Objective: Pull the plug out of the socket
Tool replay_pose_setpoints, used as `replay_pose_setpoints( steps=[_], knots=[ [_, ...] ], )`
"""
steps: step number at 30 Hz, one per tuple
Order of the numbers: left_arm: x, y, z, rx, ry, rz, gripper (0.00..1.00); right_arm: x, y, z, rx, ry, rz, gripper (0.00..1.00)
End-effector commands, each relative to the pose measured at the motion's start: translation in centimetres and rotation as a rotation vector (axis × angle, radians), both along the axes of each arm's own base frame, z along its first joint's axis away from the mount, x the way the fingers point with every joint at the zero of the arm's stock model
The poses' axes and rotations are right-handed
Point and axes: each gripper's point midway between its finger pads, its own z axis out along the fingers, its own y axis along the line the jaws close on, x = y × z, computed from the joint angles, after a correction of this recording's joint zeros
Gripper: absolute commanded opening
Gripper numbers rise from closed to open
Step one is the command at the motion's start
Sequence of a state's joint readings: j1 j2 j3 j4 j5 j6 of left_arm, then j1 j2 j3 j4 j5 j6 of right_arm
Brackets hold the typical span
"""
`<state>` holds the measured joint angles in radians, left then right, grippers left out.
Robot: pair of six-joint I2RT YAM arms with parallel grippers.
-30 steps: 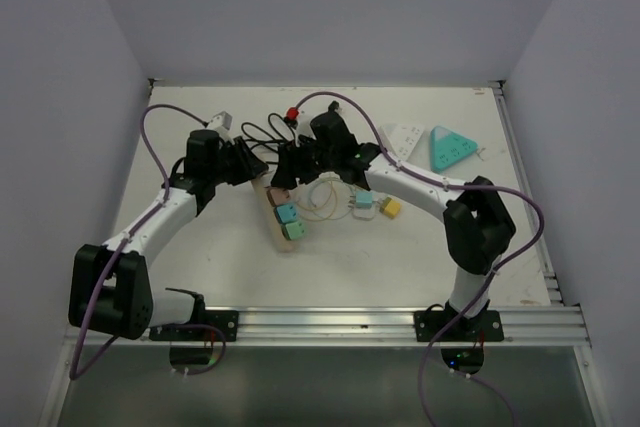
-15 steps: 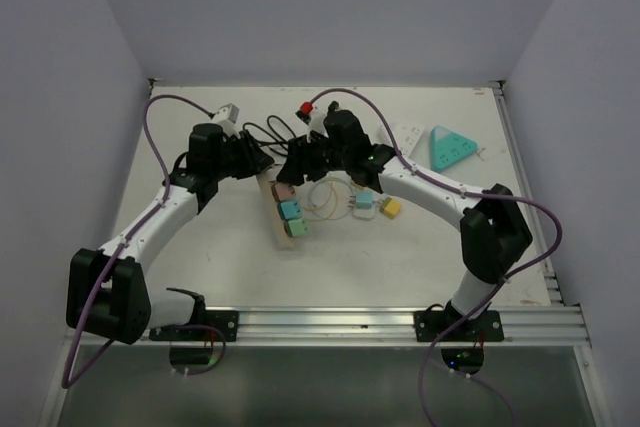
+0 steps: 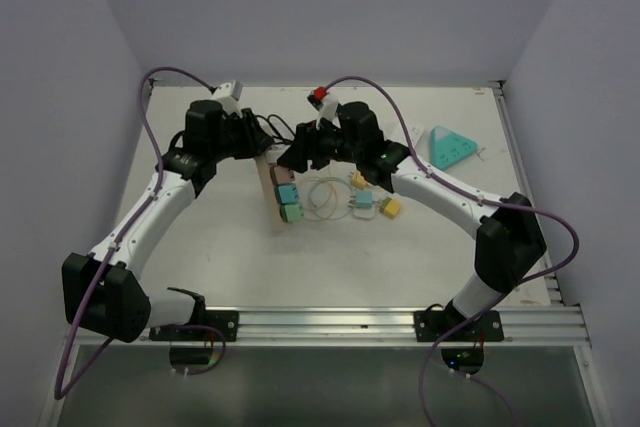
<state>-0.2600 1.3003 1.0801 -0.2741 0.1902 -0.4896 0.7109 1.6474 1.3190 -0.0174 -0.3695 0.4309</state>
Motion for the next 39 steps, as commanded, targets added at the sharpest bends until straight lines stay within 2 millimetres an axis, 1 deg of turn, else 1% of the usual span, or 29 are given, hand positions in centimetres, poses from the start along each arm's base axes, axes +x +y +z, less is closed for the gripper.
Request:
replay_pose_setpoints(
  steps=[1, 5, 6, 9, 12, 14, 16, 17, 19, 22, 26, 29, 32, 34, 35, 36, 38, 39],
  knots=[
    [3.9, 11.0, 2.7, 0.31, -0.15, 0.389, 0.0, -1.1, -3.3, 5.8, 0.079, -0.02, -0.008, 0.0],
    [3.9, 11.5, 2.7, 0.337, -0.163, 0.405, 0.0, -0.6, -4.6, 6.0, 0.091, -0.014, -0.031, 0.0],
    [3.9, 11.6, 2.6, 0.341, -0.164, 0.406, 0.0, -0.6, -4.9, 6.0, 0.089, -0.013, -0.032, 0.0],
    [3.8, 11.5, 3.1, 0.337, -0.19, 0.4, 0.0, -0.8, -5.4, 6.1, 0.08, -0.022, -0.032, 0.0],
    [3.7, 12.2, 3.6, 0.365, -0.2, 0.424, 0.0, -0.9, -6.0, 6.4, 0.067, -0.032, -0.029, 0.0],
    [3.7, 12.7, 4.7, 0.371, -0.226, 0.445, 0.0, -0.9, -6.6, 6.7, 0.061, -0.032, -0.038, 0.0],
    [3.6, 13.0, 5.5, 0.378, -0.24, 0.454, 0.0, -1.1, -6.7, 7.0, 0.064, -0.03, -0.028, 0.0],
    [3.7, 13.1, 6.0, 0.378, -0.25, 0.46, 0.0, -1.2, -6.7, 7.5, 0.073, -0.036, -0.021, 0.0],
    [3.7, 13.4, 6.5, 0.387, -0.257, 0.469, 0.0, -1.5, -6.9, 8.4, 0.087, -0.052, -0.018, 0.0],
    [3.7, 13.2, 6.5, 0.388, -0.26, 0.461, 0.0, -1.5, -7.4, 9.2, 0.094, -0.068, -0.034, 0.0],
    [3.5, 12.9, 5.7, 0.384, -0.262, 0.437, 0.0, -2.1, -8.0, 10.3, 0.105, -0.096, -0.033, 0.0],
    [3.2, 12.3, 6.4, 0.358, -0.294, 0.41, 0.0, -2.2, -8.1, 10.2, 0.101, -0.097, -0.036, 0.0],
    [3.0, 11.7, 7.1, 0.331, -0.317, 0.388, 0.0, -2.0, -8.2, 9.2, 0.081, -0.092, -0.041, 0.0],
    [2.7, 11.4, 7.5, 0.312, -0.331, 0.373, 0.0, -1.4, -8.5, 7.7, 0.035, -0.094, -0.058, 0.0],
    [2.7, 11.2, 7.3, 0.306, -0.337, 0.368, 0.0, -1.3, -8.6, 6.3, 0.009, -0.076, -0.063, 0.0],
    [2.6, 11.1, 7.3, 0.298, -0.343, 0.359, 0.0, -0.8, -8.9, 5.3, -0.025, -0.09, -0.077, 0.0],
    [2.5, 10.4, 7.0, 0.278, -0.349, 0.33, 0.0, -0.3, -9.0, 2.1, -0.078, -0.057, -0.081, 0.0],
    [2.5, 9.8, 6.8, 0.259, -0.346, 0.301, 0.0, 0.0, -9.2, 1.1, -0.105, -0.06, -0.088, 0.0]
  ],
)
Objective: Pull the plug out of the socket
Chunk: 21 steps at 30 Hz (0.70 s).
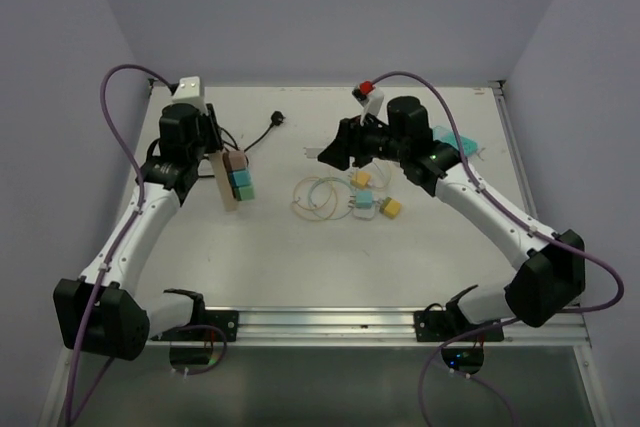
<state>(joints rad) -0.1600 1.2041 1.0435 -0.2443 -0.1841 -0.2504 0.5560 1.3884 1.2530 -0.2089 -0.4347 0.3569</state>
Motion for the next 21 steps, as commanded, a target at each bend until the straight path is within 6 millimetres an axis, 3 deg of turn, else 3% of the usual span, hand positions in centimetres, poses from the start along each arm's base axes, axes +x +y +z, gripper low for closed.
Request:
replay_pose_setpoints(
  steps=[1, 8, 14, 16, 18, 19, 21],
  knots=[
    [0.9, -1.8, 4.5, -0.069, -0.18, -0.084, 0.0, 1.4, -0.7, -5.7, -0.121, 0.013, -0.031, 0.0],
    [1.0, -5.1, 3.3, -0.154, -0.161, -0.241, 0.0, 3.5, -1.0, -14.0, -0.255, 0.022, -0.102, 0.0],
    [0.9, -6.0, 2.7, -0.174, -0.15, -0.287, 0.0, 3.5, 2.1, -17.2, -0.295, -0.068, -0.098, 0.0],
    [0.9, -6.3, 2.5, -0.179, -0.143, -0.303, 0.0, 3.5, 2.3, -18.6, -0.334, -0.082, -0.13, 0.01],
    [0.9, -6.2, 2.4, -0.178, -0.14, -0.3, 0.0, 3.7, 2.2, -19.5, -0.335, -0.077, -0.153, 0.08],
    [0.9, -6.2, 2.3, -0.174, -0.138, -0.298, 0.0, 3.6, 2.2, -19.8, -0.34, -0.073, -0.154, 0.22],
    [0.9, -6.0, 2.3, -0.168, -0.136, -0.293, 0.0, 3.2, 1.8, -20.7, -0.363, -0.052, -0.152, 0.37]
  ],
)
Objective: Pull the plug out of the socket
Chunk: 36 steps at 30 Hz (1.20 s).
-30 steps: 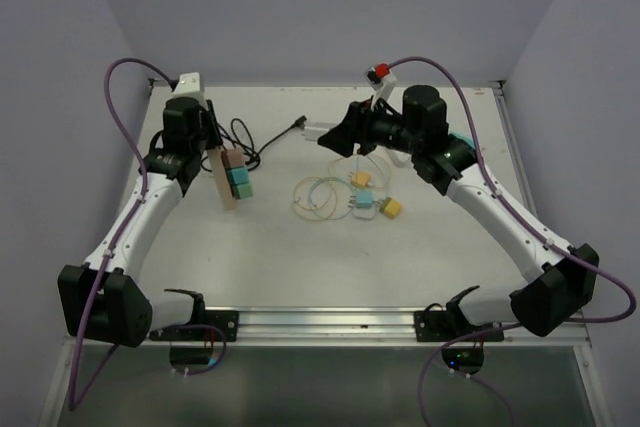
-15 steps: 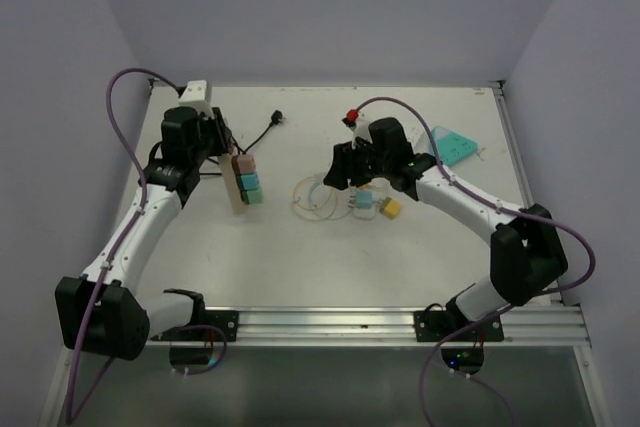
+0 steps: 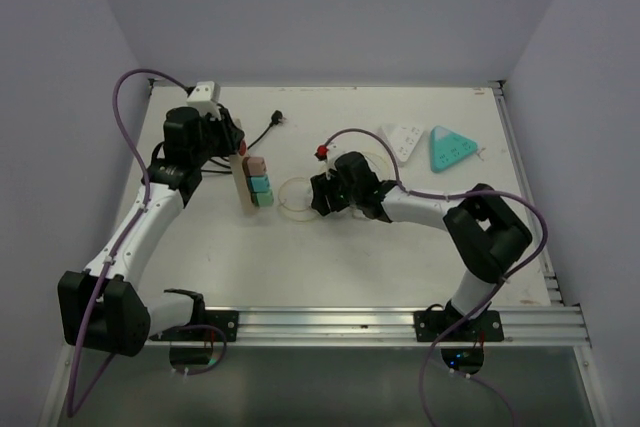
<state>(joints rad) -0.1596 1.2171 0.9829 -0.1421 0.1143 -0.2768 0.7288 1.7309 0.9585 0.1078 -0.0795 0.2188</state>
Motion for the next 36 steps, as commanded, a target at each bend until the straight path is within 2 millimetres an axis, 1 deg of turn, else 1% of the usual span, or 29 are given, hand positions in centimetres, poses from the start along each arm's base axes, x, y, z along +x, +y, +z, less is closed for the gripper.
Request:
replay_pose_setpoints(
  steps=[1, 2, 3, 4, 5, 6, 7, 8, 9, 13, 14, 15, 16, 18, 19, 20, 21, 22, 23, 24, 25, 27, 28, 30, 31, 32, 36],
  knots=[
    [1.0, -0.6, 3.5, -0.042, -0.127, -0.018, 0.0, 2.3, -0.3, 1.2, 0.024, -0.103, -0.056, 0.49],
    [1.0, -0.6, 3.3, -0.041, -0.124, -0.017, 0.0, 1.9, -0.4, 0.9, 0.015, -0.089, -0.05, 0.56],
    [1.0, -0.6, 3.5, -0.041, -0.129, -0.015, 0.0, 1.5, -0.5, 0.7, 0.01, -0.077, -0.044, 0.6],
    [1.0, -0.6, 3.5, -0.042, -0.129, -0.018, 0.0, 1.1, -0.5, 0.9, 0.017, -0.069, -0.031, 0.65],
    [1.0, -0.6, 3.5, -0.042, -0.129, -0.018, 0.0, 0.5, -0.8, 0.5, 0.008, -0.047, -0.023, 0.75],
    [1.0, -0.6, 3.5, -0.041, -0.129, -0.019, 0.0, 0.1, -0.8, 0.6, 0.011, -0.035, -0.013, 0.78],
    [1.0, -0.6, 3.5, -0.04, -0.128, -0.016, 0.0, -0.2, -0.7, 1.3, 0.025, -0.033, 0.001, 0.81],
    [0.9, -0.5, 3.5, -0.038, -0.128, -0.015, 0.0, -0.7, -0.8, 1.5, 0.025, -0.019, 0.007, 0.86],
    [0.9, -0.5, 3.6, -0.037, -0.132, -0.015, 0.0, -0.9, -0.7, 2.0, 0.032, -0.016, 0.017, 0.88],
    [0.8, -0.6, 3.7, -0.038, -0.138, -0.022, 0.0, -1.4, 0.7, 6.4, 0.115, -0.033, 0.077, 0.94],
    [0.8, -0.7, 3.6, -0.039, -0.136, -0.026, 0.0, -1.4, 1.6, 8.6, 0.167, -0.049, 0.104, 0.95],
    [0.8, -0.9, 3.6, -0.045, -0.135, -0.034, 0.0, -1.5, 2.1, 9.6, 0.194, -0.054, 0.126, 0.95],
    [0.7, -0.9, 3.6, -0.045, -0.136, -0.04, 0.0, -1.3, 2.9, 11.6, 0.235, -0.074, 0.144, 0.95],
    [0.6, -1.3, 3.7, -0.054, -0.139, -0.057, 0.0, -1.7, 4.4, 13.5, 0.31, -0.069, 0.192, 0.97],
    [0.5, -1.4, 3.6, -0.057, -0.137, -0.066, 0.0, -1.3, 5.1, 15.0, 0.344, -0.085, 0.204, 0.97],
    [0.4, -1.6, 3.6, -0.063, -0.135, -0.073, 0.0, -1.2, 5.8, 15.9, 0.378, -0.088, 0.208, 0.98],
    [0.3, -1.7, 3.6, -0.067, -0.133, -0.081, 0.0, -0.9, 6.4, 16.0, 0.385, -0.086, 0.21, 0.98],
    [0.5, -1.9, 4.4, -0.075, -0.166, -0.089, 0.0, -0.6, 7.2, 17.3, 0.405, -0.109, 0.217, 0.99],
    [0.5, -2.0, 4.4, -0.077, -0.166, -0.093, 0.0, -0.4, 7.6, 17.5, 0.407, -0.112, 0.219, 0.99],
    [0.4, -2.1, 4.3, -0.079, -0.162, -0.096, 0.0, -0.1, 8.2, 17.0, 0.4, -0.103, 0.219, 0.99],
    [0.5, -2.1, 4.2, -0.084, -0.162, -0.099, 0.0, 0.0, 8.9, 18.0, 0.413, -0.12, 0.231, 0.99],
    [0.4, -2.6, 4.2, -0.099, -0.162, -0.12, 0.0, 0.2, 9.8, 17.9, 0.423, -0.116, 0.238, 0.99],
    [0.3, -2.8, 4.1, -0.106, -0.159, -0.129, 0.0, 0.4, 10.5, 17.6, 0.429, -0.105, 0.244, 0.99],
    [0.3, -3.1, 3.9, -0.122, -0.15, -0.143, 0.0, 0.4, 11.2, 17.5, 0.44, -0.089, 0.244, 0.99],
    [0.4, -3.2, 3.7, -0.125, -0.146, -0.145, 0.0, 0.3, 11.7, 17.0, 0.437, -0.083, 0.242, 0.99],
    [0.3, -3.3, 3.7, -0.129, -0.145, -0.147, 0.0, 0.5, 12.0, 17.0, 0.443, -0.089, 0.235, 0.99],
    [0.3, -3.7, 3.4, -0.145, -0.136, -0.163, 0.0, 0.9, 13.2, 15.7, 0.428, -0.087, 0.217, 0.99]
  ],
)
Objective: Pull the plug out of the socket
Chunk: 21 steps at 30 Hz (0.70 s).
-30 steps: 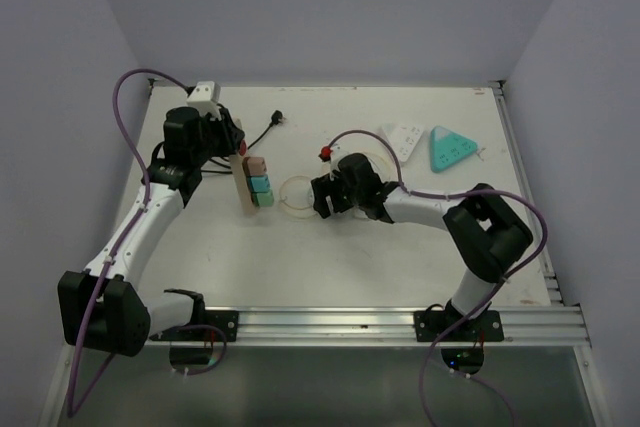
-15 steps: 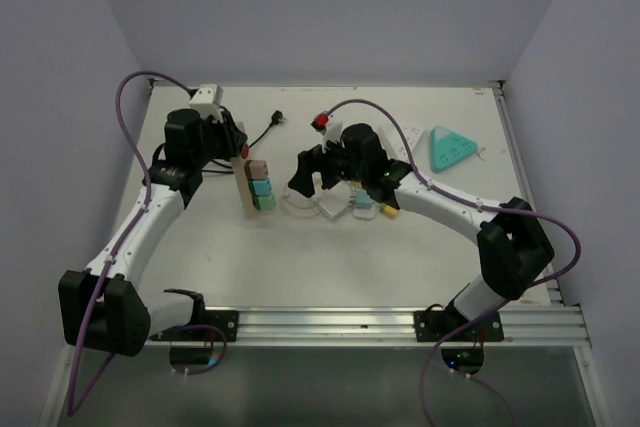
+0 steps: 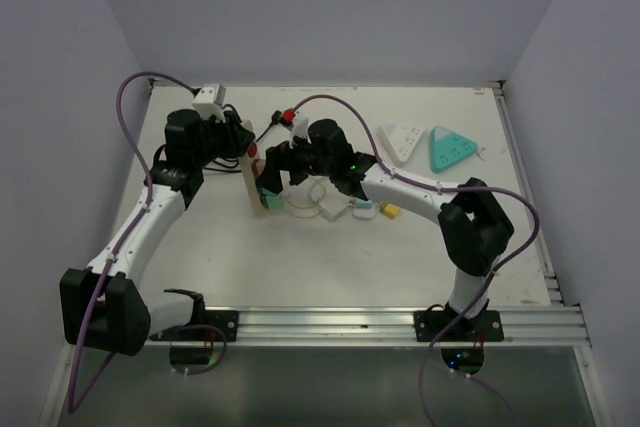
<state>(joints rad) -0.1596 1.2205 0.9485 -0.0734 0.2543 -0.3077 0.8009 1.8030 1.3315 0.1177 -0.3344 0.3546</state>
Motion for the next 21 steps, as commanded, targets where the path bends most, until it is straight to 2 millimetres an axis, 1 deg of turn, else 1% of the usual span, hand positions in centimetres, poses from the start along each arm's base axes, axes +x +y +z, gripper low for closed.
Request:
replay_pose_setpoints(
  steps=[1, 7, 11, 14, 15, 17, 18, 19, 21],
  knots=[
    [0.8, -1.2, 3.5, -0.074, -0.121, -0.038, 0.0, 1.1, 1.7, 1.9, 0.05, -0.047, -0.025, 0.99],
    [0.7, -1.4, 3.3, -0.082, -0.114, -0.045, 0.0, 1.5, 2.6, 1.0, 0.045, -0.061, -0.036, 0.99],
    [0.7, -1.7, 3.2, -0.095, -0.105, -0.055, 0.0, 2.2, 2.6, 0.3, 0.035, -0.062, -0.064, 0.99],
    [0.8, -1.6, 3.0, -0.096, -0.098, -0.051, 0.0, 2.4, 2.5, 0.3, 0.033, -0.067, -0.077, 0.96],
    [0.8, -1.6, 2.9, -0.094, -0.097, -0.046, 0.0, 2.3, 2.3, 0.3, 0.026, -0.064, -0.078, 0.94],
    [0.9, -1.4, 2.7, -0.089, -0.088, -0.036, 0.0, 2.1, 2.0, 0.1, 0.016, -0.065, -0.082, 0.87],
    [1.0, -1.4, 2.7, -0.087, -0.087, -0.035, 0.0, 2.1, 1.7, 0.7, 0.022, -0.076, -0.084, 0.84],
    [1.0, -1.4, 2.6, -0.087, -0.085, -0.036, 0.0, 2.0, 1.6, 0.9, 0.023, -0.082, -0.081, 0.77],
    [1.0, -1.5, 2.5, -0.089, -0.081, -0.039, 0.0, 1.6, 1.4, 1.1, 0.022, -0.086, -0.072, 0.7]
  ],
)
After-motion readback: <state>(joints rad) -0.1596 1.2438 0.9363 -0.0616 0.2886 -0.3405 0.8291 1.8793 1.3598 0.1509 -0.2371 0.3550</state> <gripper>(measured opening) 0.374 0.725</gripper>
